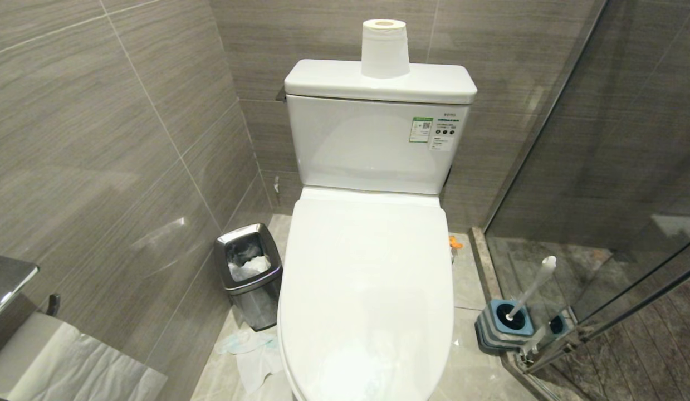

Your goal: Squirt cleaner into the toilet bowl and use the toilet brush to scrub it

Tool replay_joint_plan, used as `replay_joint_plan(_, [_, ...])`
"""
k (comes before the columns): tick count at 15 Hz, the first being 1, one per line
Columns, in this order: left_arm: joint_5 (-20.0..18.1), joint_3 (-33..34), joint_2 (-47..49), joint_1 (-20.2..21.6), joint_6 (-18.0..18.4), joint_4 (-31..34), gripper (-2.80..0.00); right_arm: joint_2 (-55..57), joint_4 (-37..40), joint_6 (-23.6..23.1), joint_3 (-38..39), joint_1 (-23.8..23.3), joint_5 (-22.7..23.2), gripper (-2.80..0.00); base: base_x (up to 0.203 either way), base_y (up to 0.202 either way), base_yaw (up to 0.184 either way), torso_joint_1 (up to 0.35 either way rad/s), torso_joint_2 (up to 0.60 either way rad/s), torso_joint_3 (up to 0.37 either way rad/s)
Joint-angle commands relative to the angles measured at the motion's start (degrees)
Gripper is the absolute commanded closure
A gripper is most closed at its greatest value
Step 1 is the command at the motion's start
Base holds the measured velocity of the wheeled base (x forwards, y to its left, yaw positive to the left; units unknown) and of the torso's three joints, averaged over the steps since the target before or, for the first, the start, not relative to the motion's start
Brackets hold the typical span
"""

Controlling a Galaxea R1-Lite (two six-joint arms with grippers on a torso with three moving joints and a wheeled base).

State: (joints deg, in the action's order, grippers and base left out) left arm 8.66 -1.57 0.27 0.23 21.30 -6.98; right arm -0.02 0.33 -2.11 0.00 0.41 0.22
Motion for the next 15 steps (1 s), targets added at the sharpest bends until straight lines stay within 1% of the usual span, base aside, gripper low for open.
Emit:
replay_joint_plan(1, [0.5,1.6,-0.2,0.0,-0.9,-1.7,0.00,0.0,0.0,0.0,0.0,0.0,0.0,0.00,0.000,0.000,0.000,0.000,0.00,0.000])
replay_joint_plan(7, [0.2,1.6,-0.2,0.0,-6.4,-1.6,0.00,0.0,0.0,0.0,0.1,0.0,0.0,0.00,0.000,0.000,0.000,0.000,0.00,0.000])
replay_joint_plan(9, [0.3,1.3,-0.2,0.0,-6.4,-0.5,0.00,0.0,0.0,0.0,0.1,0.0,0.0,0.00,0.000,0.000,0.000,0.000,0.00,0.000])
replay_joint_plan(11, [0.4,0.4,-0.2,0.0,-6.4,2.6,0.00,0.0,0.1,0.0,0.0,0.0,0.0,0.00,0.000,0.000,0.000,0.000,0.00,0.000])
replay_joint_plan(13, [0.0,-0.9,-0.2,0.0,-6.4,7.1,0.00,0.0,0.0,0.0,0.1,0.0,0.0,0.00,0.000,0.000,0.000,0.000,0.00,0.000])
replay_joint_plan(15, [0.0,-0.9,-0.2,0.0,-7.7,6.5,0.00,0.0,0.0,0.0,0.1,0.0,0.0,0.00,0.000,0.000,0.000,0.000,0.00,0.000])
